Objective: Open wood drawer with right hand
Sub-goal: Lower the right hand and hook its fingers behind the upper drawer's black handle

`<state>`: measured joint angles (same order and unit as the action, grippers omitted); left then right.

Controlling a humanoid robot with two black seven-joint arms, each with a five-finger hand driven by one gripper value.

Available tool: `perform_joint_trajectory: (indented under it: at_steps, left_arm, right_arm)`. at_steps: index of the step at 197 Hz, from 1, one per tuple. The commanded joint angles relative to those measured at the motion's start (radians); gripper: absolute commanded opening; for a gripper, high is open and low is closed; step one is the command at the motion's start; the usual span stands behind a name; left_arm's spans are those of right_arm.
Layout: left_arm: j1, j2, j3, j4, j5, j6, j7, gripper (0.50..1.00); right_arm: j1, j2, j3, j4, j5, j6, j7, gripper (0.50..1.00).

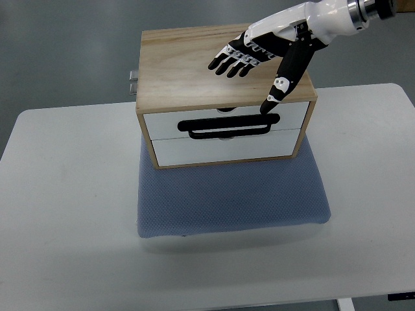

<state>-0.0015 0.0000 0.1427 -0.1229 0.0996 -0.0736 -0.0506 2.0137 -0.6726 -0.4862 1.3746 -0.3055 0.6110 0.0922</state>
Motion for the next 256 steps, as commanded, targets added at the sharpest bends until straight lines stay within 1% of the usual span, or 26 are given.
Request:
perform_joint_trajectory:
  at_steps: [1,38,80,108,137,165,193,239,256]
  left_arm:
    - [0.0,0.0,0.0,0.0,0.0,0.0,0.0,1.0]
    - [0.0,0.0,0.0,0.0,0.0,0.0,0.0,1.0]
    - [0.0,0.0,0.0,0.0,0.0,0.0,0.0,1.0]
    - [0.0,0.0,0.0,0.0,0.0,0.0,0.0,1.0]
    - [0.0,0.0,0.0,0.0,0.0,0.0,0.0,1.0]
    - [0.0,0.0,0.0,0.0,0.0,0.0,0.0,1.0]
    - [0.0,0.0,0.0,0.0,0.0,0.0,0.0,1.0]
    - [0.0,0.0,0.0,0.0,0.0,0.0,0.0,1.0]
    - [0.0,0.0,0.0,0.0,0.0,0.0,0.0,1.0]
  right_arm:
    - [0.004,0.024,-0.02,0.004,0.002,0.0,-0.022,0.944]
    - [0.005,0.065,-0.077,0.007,0.013,0.0,-0.023,0.942]
    - [0.002,0.143,-0.115,0.012,0.014,0.0,-0.026,0.942]
    - [-0.01,0.162,-0.117,0.027,0.014,-0.007,-0.031,0.942]
    - [-0.023,0.176,-0.117,0.029,0.014,-0.06,-0.084,0.94]
    - [-0.026,0.186,-0.115,0.027,0.014,-0.103,-0.108,0.942]
    - [-0.026,0.192,-0.115,0.027,0.014,-0.125,-0.149,0.94]
    - [-0.041,0.196,-0.115,0.024,0.014,-0.137,-0.181,0.942]
    - [-0.046,0.209,-0.115,0.024,0.014,-0.171,-0.184,0.94]
